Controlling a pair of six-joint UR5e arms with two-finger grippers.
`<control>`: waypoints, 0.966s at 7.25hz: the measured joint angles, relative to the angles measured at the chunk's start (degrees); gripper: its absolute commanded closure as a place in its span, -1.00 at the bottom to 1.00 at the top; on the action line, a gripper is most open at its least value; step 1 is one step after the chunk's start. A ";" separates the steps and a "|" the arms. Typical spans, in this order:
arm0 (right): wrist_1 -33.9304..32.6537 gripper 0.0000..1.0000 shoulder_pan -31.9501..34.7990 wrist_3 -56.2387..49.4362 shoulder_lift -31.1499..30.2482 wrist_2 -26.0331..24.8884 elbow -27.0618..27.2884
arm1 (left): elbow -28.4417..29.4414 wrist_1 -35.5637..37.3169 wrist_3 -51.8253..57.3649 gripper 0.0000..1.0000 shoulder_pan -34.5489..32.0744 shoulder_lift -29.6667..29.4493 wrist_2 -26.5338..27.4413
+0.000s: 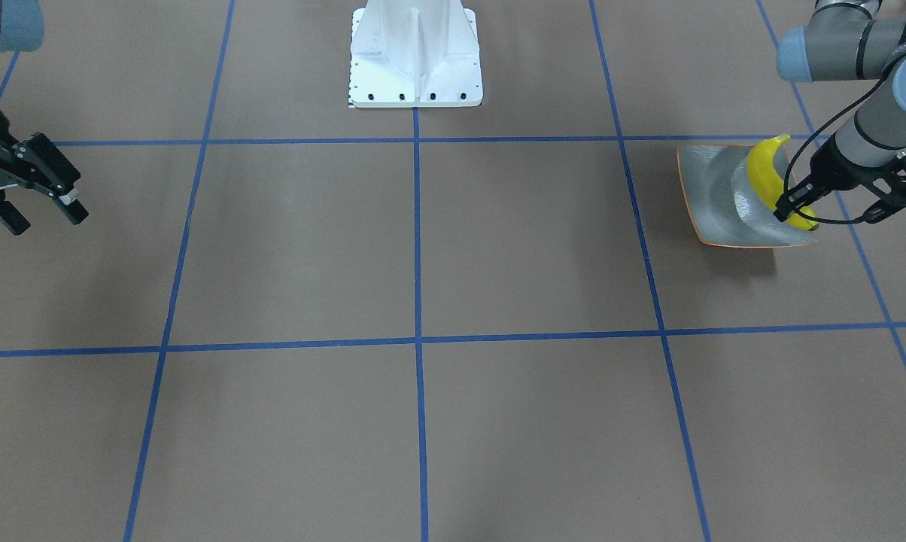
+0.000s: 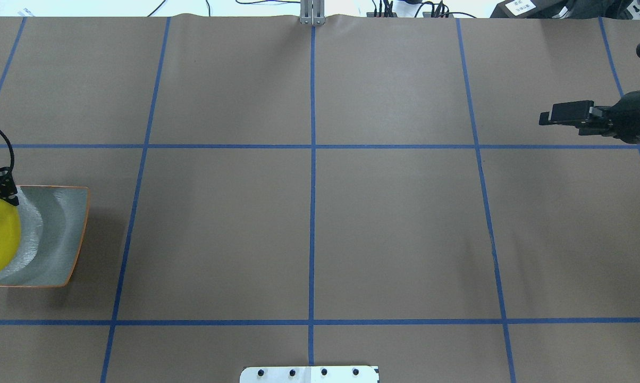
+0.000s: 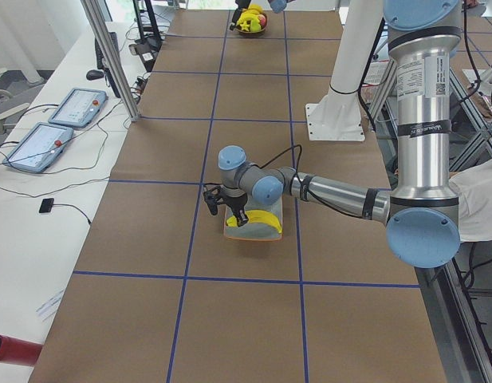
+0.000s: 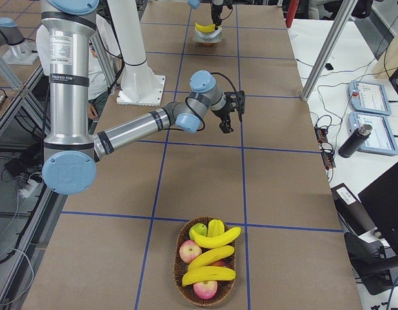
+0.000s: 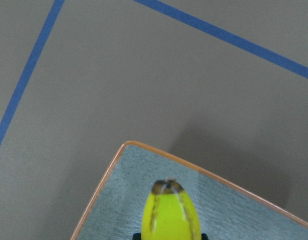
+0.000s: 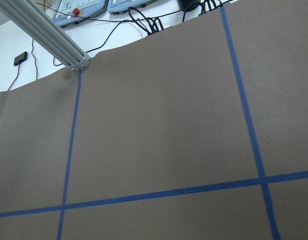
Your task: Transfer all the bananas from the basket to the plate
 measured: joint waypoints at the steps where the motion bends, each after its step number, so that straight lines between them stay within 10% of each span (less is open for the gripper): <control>1: -0.02 -1.00 1.09 -0.58 -0.12 0.94 -0.53 | 0.50 0.04 0.04 -0.98 0.03 0.05 0.26; 7: -0.10 -1.00 15.46 -18.95 -6.51 12.14 -5.87 | -5.14 3.78 0.65 -0.99 -1.82 -1.66 -4.02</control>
